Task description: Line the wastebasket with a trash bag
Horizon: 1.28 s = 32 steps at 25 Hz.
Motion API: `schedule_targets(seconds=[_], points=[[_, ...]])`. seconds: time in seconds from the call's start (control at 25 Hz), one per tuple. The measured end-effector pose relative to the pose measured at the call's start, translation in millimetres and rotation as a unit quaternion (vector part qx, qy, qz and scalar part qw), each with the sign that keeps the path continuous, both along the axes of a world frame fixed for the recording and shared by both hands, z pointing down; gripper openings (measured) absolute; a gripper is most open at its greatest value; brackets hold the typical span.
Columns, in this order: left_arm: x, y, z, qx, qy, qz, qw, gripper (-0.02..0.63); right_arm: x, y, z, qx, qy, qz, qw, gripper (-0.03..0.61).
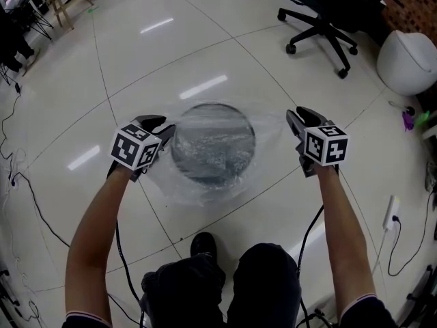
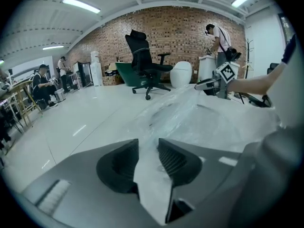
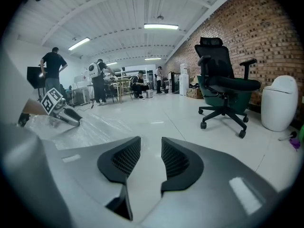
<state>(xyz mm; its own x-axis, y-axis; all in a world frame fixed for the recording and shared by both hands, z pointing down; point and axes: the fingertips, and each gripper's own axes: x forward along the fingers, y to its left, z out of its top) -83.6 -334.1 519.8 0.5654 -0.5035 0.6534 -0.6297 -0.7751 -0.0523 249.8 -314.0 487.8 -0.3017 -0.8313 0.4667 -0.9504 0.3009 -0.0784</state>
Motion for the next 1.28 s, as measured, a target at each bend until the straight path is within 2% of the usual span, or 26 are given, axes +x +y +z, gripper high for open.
schedule_targets(seconds=[0.08, 0.12, 0.36, 0.48, 0.68, 0.84, 0.96, 1.04, 1.16, 1.28], points=[[1, -2, -1, 0.008, 0.0, -0.005, 1.0, 0.027, 0, 2, 1, -0.001, -0.001, -0.003, 1.0, 0.135], [2, -1, -2, 0.01, 0.0, -0.005, 0.9999, 0.012, 0, 4, 1, -0.001, -0.003, -0.005, 1.0, 0.137], [6, -1, -11, 0.019, -0.009, -0.002, 0.9998, 0.012, 6, 20, -6, -0.004, -0.044, -0.027, 0.999, 0.152], [7, -1, -16, 0.019, -0.008, -0.009, 0.9997, 0.012, 7, 29, -15, -0.006, -0.081, -0.036, 0.996, 0.161], [10, -1, -20, 0.02, -0.014, -0.018, 0.9995, 0.012, 17, 42, -31, -0.011, -0.188, -0.038, 0.981, 0.176], [12, 1, -23, 0.023, -0.015, -0.019, 0.9995, 0.012, 14, 56, -36, -0.023, -0.227, -0.058, 0.972, 0.176], [14, 1, -27, 0.025, -0.015, -0.022, 0.9993, 0.012, 6, 64, -40, -0.023, -0.214, -0.085, 0.973, 0.176], [16, 2, -28, 0.026, -0.014, -0.022, 0.9993, 0.012, -1, 68, -38, -0.023, -0.191, -0.1, 0.976, 0.227], [20, 6, -28, 0.028, -0.012, -0.021, 0.9993, 0.012, -13, 72, -32, -0.02, -0.138, -0.116, 0.983, 0.309], [22, 9, -28, 0.028, -0.013, -0.02, 0.9993, 0.012, -26, 74, -32, -0.005, -0.081, -0.133, 0.988, 0.318]])
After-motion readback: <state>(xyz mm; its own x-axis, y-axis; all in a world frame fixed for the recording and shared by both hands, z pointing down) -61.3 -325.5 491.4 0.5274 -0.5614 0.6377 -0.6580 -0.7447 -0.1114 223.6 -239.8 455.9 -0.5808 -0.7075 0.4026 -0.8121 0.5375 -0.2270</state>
